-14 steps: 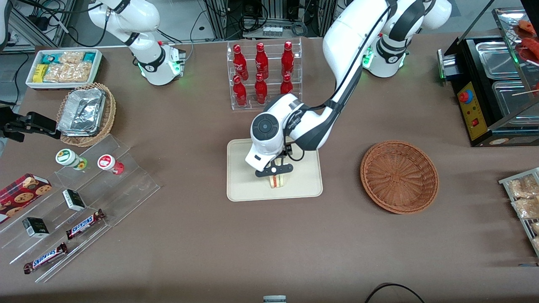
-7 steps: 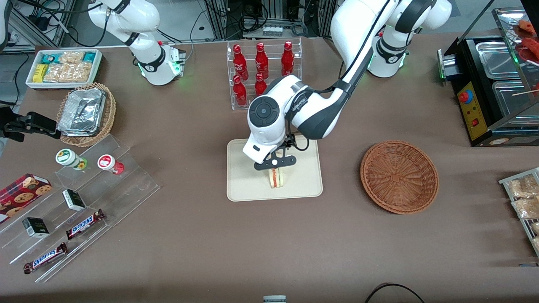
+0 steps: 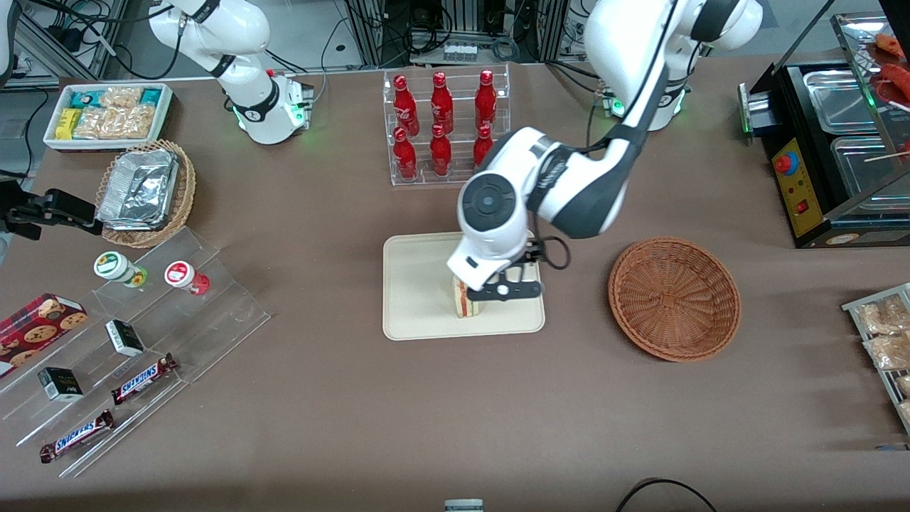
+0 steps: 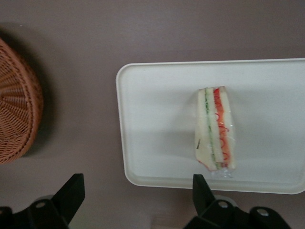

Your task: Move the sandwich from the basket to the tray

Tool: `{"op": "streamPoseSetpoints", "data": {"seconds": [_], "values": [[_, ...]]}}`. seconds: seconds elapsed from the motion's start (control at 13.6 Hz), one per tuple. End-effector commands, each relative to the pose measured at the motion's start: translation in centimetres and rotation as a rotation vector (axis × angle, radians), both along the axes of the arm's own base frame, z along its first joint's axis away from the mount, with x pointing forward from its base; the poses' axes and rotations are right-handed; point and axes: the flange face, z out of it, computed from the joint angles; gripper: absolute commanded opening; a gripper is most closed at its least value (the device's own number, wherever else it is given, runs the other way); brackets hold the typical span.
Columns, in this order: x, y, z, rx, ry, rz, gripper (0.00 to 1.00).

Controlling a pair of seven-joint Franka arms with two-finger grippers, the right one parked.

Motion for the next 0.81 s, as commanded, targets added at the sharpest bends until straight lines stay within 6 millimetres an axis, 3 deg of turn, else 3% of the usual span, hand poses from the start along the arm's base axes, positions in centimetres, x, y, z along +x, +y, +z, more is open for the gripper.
{"op": "streamPoseSetpoints", "data": {"seconds": [0.0, 0.15, 0.29, 0.51, 0.74], "values": [[1.3, 8.1, 3.1, -0.066, 0.053, -0.030, 1.00], [2.2, 14.1, 4.7, -0.102, 0.081, -0.075, 1.00], [2.8, 17.5, 5.4, -0.126, 0.086, -0.099, 1.00], [3.8, 20.4, 5.4, -0.137, 0.087, -0.106, 1.00], [3.7, 21.5, 6.8, -0.127, 0.078, -0.096, 1.00]]}}
